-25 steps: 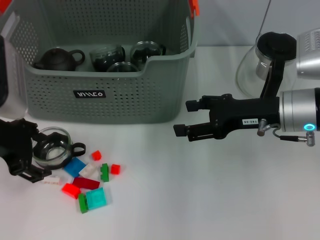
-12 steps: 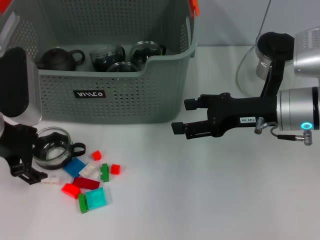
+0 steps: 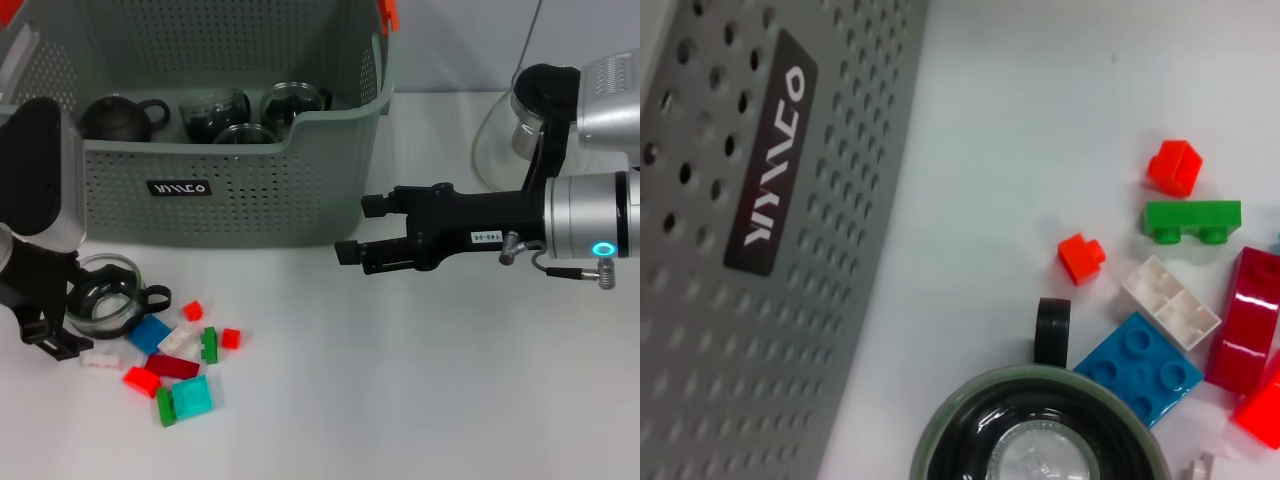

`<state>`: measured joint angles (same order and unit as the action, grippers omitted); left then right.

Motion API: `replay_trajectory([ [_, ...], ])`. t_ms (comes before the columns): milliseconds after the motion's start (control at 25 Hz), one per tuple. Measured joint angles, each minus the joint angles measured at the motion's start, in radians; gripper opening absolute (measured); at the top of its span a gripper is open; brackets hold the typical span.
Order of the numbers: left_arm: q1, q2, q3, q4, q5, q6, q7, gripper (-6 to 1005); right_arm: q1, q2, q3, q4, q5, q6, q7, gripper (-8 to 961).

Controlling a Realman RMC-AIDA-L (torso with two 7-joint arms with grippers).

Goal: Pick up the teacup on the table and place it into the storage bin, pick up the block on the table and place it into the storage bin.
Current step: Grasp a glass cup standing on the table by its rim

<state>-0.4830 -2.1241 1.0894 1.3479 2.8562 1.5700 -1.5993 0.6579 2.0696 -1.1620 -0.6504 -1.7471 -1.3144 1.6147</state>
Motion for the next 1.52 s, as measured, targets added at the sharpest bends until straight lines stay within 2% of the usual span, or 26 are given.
replay_trajectory([
  [320, -0.006, 0.011, 0.006, -0.021, 0.002, -0.033, 0.041, 830, 0.000, 0.007, 0.005, -0.002, 0.000, 0.002, 0.008, 914],
  [760, -0.001, 0.005, 0.025, -0.014, 0.002, 0.000, 0.055, 830, 0.000, 0.012, 0.008, -0.007, 0.000, 0.001, 0.008, 914],
  [1520, 0.006, 0.012, 0.054, -0.046, 0.005, 0.009, 0.059, 829, 0.001, 0.012, 0.008, -0.008, 0.000, 0.006, 0.008, 915],
])
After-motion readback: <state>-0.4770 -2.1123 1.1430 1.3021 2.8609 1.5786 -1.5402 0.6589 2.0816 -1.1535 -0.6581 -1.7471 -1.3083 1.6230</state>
